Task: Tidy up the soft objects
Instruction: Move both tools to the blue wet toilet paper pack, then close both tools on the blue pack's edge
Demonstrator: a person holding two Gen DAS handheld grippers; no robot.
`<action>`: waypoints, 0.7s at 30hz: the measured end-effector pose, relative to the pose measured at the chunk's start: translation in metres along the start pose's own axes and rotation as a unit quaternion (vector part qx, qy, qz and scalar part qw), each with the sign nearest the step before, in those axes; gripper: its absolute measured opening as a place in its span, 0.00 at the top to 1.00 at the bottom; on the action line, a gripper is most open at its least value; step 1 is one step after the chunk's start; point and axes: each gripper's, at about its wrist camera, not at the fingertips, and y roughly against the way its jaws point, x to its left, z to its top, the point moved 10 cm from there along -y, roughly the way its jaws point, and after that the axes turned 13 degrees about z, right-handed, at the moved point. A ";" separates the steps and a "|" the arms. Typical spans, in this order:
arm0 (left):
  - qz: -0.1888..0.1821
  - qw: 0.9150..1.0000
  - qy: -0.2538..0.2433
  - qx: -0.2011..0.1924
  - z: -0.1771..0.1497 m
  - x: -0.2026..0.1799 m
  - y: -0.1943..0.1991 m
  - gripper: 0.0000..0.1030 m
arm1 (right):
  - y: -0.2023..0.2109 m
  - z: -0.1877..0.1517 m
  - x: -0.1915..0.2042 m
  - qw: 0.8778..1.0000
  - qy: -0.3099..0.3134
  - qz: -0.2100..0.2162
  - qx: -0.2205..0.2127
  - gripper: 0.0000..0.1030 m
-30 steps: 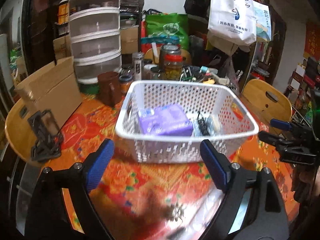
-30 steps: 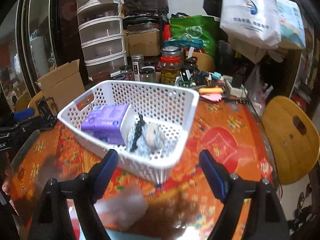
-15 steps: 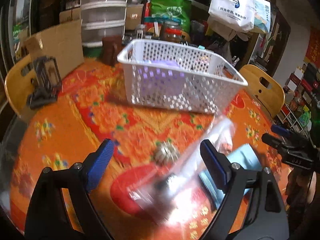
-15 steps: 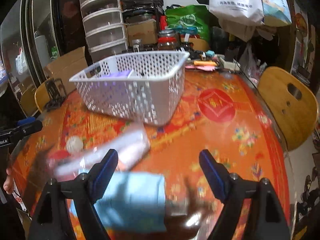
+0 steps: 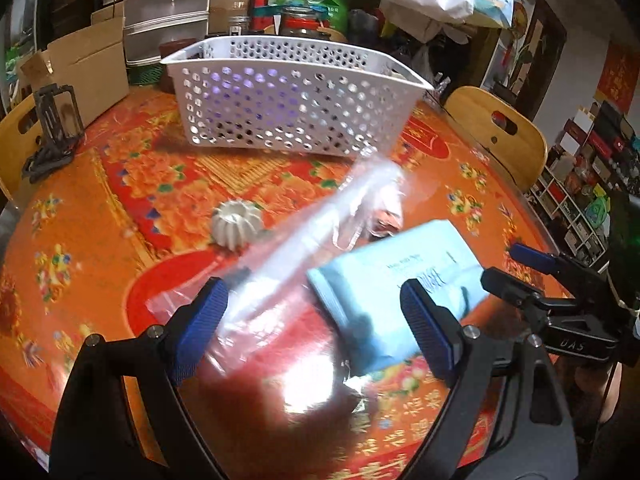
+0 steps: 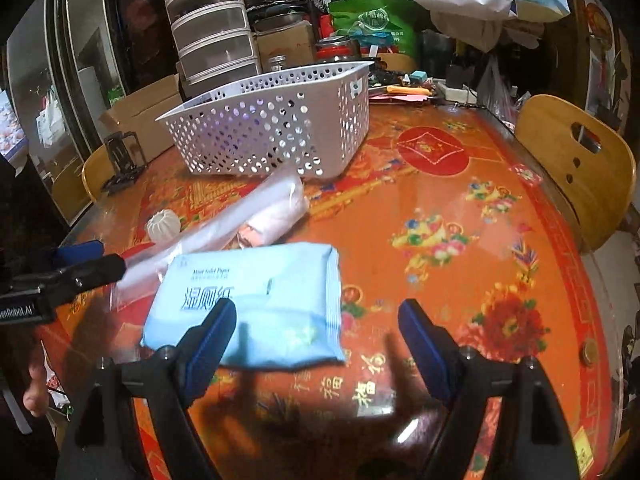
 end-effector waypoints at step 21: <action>-0.010 0.999 0.017 0.046 -0.022 -0.033 -0.036 0.34 | -0.025 -0.010 0.013 0.998 0.020 0.045 0.041 0.42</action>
